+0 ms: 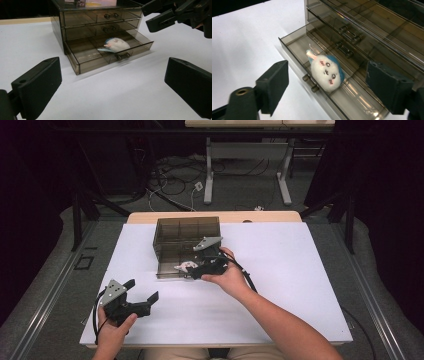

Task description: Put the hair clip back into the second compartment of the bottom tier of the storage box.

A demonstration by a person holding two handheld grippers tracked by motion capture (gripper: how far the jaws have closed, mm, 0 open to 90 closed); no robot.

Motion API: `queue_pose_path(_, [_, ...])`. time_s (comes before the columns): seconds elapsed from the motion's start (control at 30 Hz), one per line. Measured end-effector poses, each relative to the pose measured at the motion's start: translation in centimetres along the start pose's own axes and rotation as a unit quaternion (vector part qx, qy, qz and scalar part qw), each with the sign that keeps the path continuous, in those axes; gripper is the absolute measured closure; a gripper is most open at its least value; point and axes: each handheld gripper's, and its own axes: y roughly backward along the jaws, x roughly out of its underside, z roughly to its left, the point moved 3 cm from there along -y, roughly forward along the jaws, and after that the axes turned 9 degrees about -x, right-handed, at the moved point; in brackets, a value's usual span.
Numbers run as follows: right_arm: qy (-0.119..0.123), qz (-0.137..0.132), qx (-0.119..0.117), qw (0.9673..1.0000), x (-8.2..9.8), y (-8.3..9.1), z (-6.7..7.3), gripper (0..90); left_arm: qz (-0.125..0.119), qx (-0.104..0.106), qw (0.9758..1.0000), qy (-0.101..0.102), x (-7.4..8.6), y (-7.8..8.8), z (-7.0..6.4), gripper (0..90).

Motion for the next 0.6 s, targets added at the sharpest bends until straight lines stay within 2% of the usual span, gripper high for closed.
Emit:
queue_pose_path(0.13, [-0.016, -0.011, 0.004, 0.9998, 0.4, 0.7, -0.1, 15.1, -0.001, 0.0, 1.0, 0.0, 0.0, 0.0, 0.0, 1.7])
queue_pose_path(0.2, [-0.02, -0.009, 0.009, 0.9997, 0.6, 1.2, -0.2, 14.9, 0.0, 0.0, 1.0, 0.0, 0.0, 0.0, 0.0, 1.7])
queue_pose_path(0.27, [-0.022, -0.02, 0.02, 0.9993, 0.9, 1.8, -0.3, 14.4, 0.0, 0.0, 1.0, -0.001, 0.0, 0.0, 0.0, 1.6])
queue_pose_path(0.37, [-0.025, -0.025, 0.025, 0.9991, 1.1, 2.2, -0.4, 14.1, 0.0, -0.001, 1.0, -0.001, 0.0, 0.0, -0.1, 1.7])
queue_pose_path(0.4, [-0.031, -0.019, 0.027, 0.999, 1.2, 2.5, -0.3, 13.6, 0.0, 0.0, 1.0, -0.001, 0.0, 0.0, -0.1, 1.6])
queue_pose_path(0.43, [-0.031, -0.028, 0.031, 0.9987, 1.3, 2.6, -0.4, 12.6, 0.0, 0.0, 1.0, -0.001, 0.0, 0.0, -0.1, 1.7])
queue_pose_path(0.6, [-0.03, -0.036, 0.039, 0.9981, 2.2, 3.6, -0.3, 9.9, 0.0, 0.0, 1.0, 0.0, 0.0, -0.1, -0.1, 1.6])
